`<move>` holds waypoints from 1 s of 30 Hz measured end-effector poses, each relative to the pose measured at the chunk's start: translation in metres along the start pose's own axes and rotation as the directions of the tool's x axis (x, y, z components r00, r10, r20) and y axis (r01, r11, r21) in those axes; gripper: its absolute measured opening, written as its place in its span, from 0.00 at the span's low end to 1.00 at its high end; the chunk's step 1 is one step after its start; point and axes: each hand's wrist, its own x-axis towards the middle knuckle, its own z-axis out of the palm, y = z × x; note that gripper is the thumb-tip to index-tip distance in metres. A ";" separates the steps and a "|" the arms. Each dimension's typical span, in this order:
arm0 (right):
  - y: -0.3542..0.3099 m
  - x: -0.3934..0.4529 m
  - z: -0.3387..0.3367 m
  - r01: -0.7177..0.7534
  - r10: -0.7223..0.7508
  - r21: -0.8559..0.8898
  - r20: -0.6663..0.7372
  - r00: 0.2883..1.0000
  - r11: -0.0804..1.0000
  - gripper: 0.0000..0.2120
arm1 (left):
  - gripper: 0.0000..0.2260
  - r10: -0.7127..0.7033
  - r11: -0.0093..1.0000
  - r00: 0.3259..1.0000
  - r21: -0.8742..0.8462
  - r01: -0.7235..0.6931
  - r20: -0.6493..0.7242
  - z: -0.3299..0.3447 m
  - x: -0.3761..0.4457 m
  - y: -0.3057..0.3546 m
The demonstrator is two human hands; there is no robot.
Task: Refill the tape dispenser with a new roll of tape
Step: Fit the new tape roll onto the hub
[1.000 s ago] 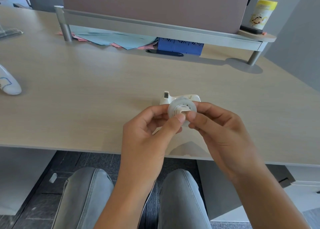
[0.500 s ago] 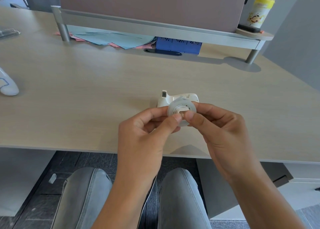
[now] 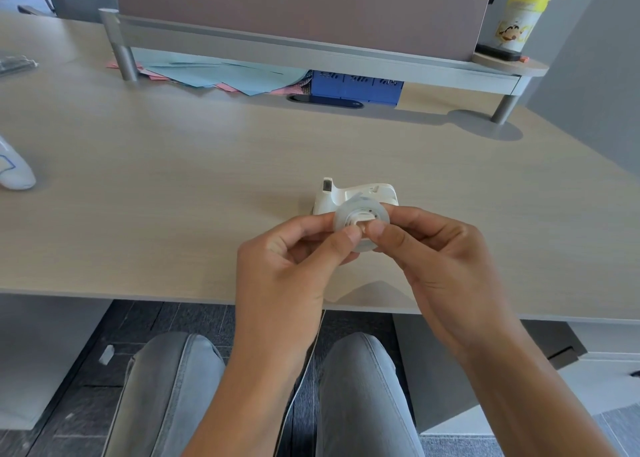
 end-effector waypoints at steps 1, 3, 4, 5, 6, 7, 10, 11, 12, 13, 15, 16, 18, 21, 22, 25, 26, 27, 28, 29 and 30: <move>0.001 0.001 -0.001 -0.003 0.003 0.003 0.001 1.000 1.000 0.13 | 0.06 -0.005 1.000 1.000 0.000 0.005 -0.003 0.001 0.000 0.000; 0.002 0.002 -0.001 -0.007 0.007 0.009 0.002 1.000 1.000 0.13 | 0.07 -0.014 1.000 1.000 0.002 0.014 -0.007 0.001 0.001 -0.001; 0.003 0.003 -0.002 -0.008 0.008 0.012 0.001 1.000 1.000 0.14 | 0.07 -0.016 1.000 1.000 0.002 0.016 -0.009 0.002 0.002 -0.002; 0.004 0.003 -0.003 -0.008 0.008 0.012 0.000 1.000 1.000 0.14 | 0.07 -0.018 1.000 1.000 0.001 0.018 -0.012 0.002 0.002 -0.002; 0.005 0.004 -0.003 -0.010 0.010 0.012 0.000 1.000 1.000 0.14 | 0.07 -0.020 1.000 1.000 -0.001 0.020 -0.016 0.003 0.003 -0.003; 0.005 0.004 -0.004 -0.013 0.013 0.012 0.001 1.000 1.000 0.14 | 0.07 -0.023 1.000 1.000 -0.003 0.023 -0.019 0.003 0.003 -0.003; 0.006 0.006 -0.007 -0.027 0.027 0.008 0.003 1.000 1.000 0.14 | 0.07 -0.028 1.000 0.999 -0.008 0.028 -0.023 0.004 0.004 -0.005; 0.007 0.007 -0.007 -0.029 0.029 0.003 0.002 1.000 1.000 0.14 | 0.07 -0.030 1.000 0.999 -0.005 0.030 -0.025 0.005 0.004 -0.006; 0.007 0.007 -0.007 -0.030 0.030 0.000 0.001 1.000 1.000 0.14 | 0.07 -0.030 1.000 0.999 -0.001 0.030 -0.027 0.005 0.004 -0.007; 0.008 0.008 -0.008 -0.031 0.031 0.001 -0.002 1.000 1.000 0.14 | 0.07 -0.029 1.000 0.999 0.000 0.029 -0.029 0.005 0.005 -0.007; 0.010 0.009 -0.008 -0.035 0.035 0.003 -0.009 0.999 0.999 0.14 | 0.06 -0.026 1.000 0.999 0.007 0.026 -0.036 0.006 0.006 -0.008; 0.011 0.009 -0.008 -0.036 0.036 0.002 -0.012 0.999 0.999 0.15 | 0.06 -0.023 1.000 0.999 0.015 0.023 -0.040 0.006 0.007 -0.008; 0.012 0.010 -0.010 -0.041 0.041 0.001 -0.015 0.999 0.999 0.15 | 0.06 -0.021 0.999 0.999 0.026 0.022 -0.041 0.006 0.007 -0.009; 0.014 0.010 -0.012 -0.046 0.046 -0.001 -0.014 0.999 0.999 0.15 | 0.06 -0.024 0.999 0.999 0.040 0.026 -0.039 0.006 0.008 -0.012; 0.015 0.010 -0.013 -0.047 0.047 -0.006 -0.010 0.999 0.999 0.15 | 0.07 -0.024 0.999 0.999 0.046 0.025 -0.039 0.006 0.008 -0.013; 0.017 0.010 -0.015 -0.056 0.056 -0.012 -0.009 0.998 0.998 0.15 | 0.07 -0.032 0.998 0.999 0.054 0.034 -0.036 0.007 0.008 -0.015; 0.017 0.011 -0.016 -0.055 0.055 -0.018 -0.014 0.998 0.998 0.15 | 0.07 -0.036 0.998 0.999 0.053 0.038 -0.037 0.008 0.008 -0.016; 0.018 0.011 -0.017 -0.054 0.054 -0.025 -0.021 0.998 0.998 0.15 | 0.07 -0.038 0.998 0.999 0.050 0.039 -0.034 0.008 0.008 -0.016; 0.018 0.011 -0.018 -0.055 0.054 -0.031 -0.029 0.998 0.998 0.15 | 0.07 -0.036 0.998 0.999 0.049 0.037 -0.032 0.009 0.008 -0.016; 0.018 0.011 -0.019 -0.057 0.056 -0.037 -0.032 0.998 0.998 0.14 | 0.07 -0.036 0.998 0.999 0.048 0.037 -0.027 0.011 0.008 -0.016; 0.018 0.012 -0.020 -0.060 0.059 -0.044 -0.028 0.998 0.997 0.14 | 0.07 -0.036 0.998 0.999 0.047 0.037 -0.028 0.012 0.008 -0.015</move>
